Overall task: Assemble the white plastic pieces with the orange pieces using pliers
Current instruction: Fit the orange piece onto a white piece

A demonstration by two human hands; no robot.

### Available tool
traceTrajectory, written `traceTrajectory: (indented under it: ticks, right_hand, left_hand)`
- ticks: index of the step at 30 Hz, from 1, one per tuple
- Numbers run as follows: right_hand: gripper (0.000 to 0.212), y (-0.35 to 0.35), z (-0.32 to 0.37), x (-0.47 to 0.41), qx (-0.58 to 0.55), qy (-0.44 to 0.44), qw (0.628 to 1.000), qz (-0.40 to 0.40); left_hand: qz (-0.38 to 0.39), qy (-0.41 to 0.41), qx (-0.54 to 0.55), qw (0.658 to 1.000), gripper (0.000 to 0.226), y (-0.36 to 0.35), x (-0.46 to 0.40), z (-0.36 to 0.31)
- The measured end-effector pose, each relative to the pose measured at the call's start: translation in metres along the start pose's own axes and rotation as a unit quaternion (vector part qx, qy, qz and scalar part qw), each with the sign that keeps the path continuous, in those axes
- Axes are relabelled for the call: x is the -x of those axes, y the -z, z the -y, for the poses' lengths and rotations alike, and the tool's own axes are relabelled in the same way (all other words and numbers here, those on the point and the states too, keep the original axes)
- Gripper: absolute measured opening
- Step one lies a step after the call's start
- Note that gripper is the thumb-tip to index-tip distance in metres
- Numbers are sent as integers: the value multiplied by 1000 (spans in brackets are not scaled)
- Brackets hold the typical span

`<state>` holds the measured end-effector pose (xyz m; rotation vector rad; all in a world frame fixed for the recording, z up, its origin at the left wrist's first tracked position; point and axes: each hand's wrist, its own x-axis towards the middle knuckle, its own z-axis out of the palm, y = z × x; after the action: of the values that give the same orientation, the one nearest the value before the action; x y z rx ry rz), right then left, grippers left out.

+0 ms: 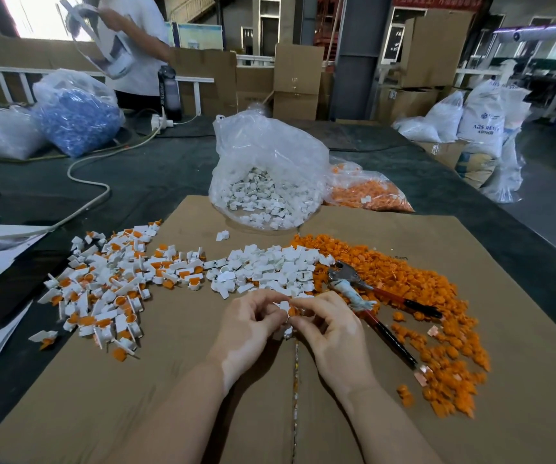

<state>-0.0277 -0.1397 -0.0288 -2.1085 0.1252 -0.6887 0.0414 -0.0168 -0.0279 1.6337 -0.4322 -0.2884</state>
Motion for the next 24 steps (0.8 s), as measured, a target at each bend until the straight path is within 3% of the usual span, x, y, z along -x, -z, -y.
traceTrajectory:
  ticks: [13, 16, 20, 24]
  right_hand:
    - [24, 0, 1, 0, 19, 11, 1000, -6]
    - [26, 1, 2, 1, 82, 15, 996, -22]
    - [40, 15, 2, -6, 251, -63, 960, -107]
    - [67, 39, -3, -15, 437, -204, 875, -23]
  left_hand:
    - [-7, 1, -16, 1000, 9, -2, -1, -6]
    - [-13, 11, -10, 1000, 9, -2, -2, -8]
    - [-22, 24, 11, 999, 9, -1, -3, -8]
    - [-22, 24, -13, 999, 7, -1, -4, -7]
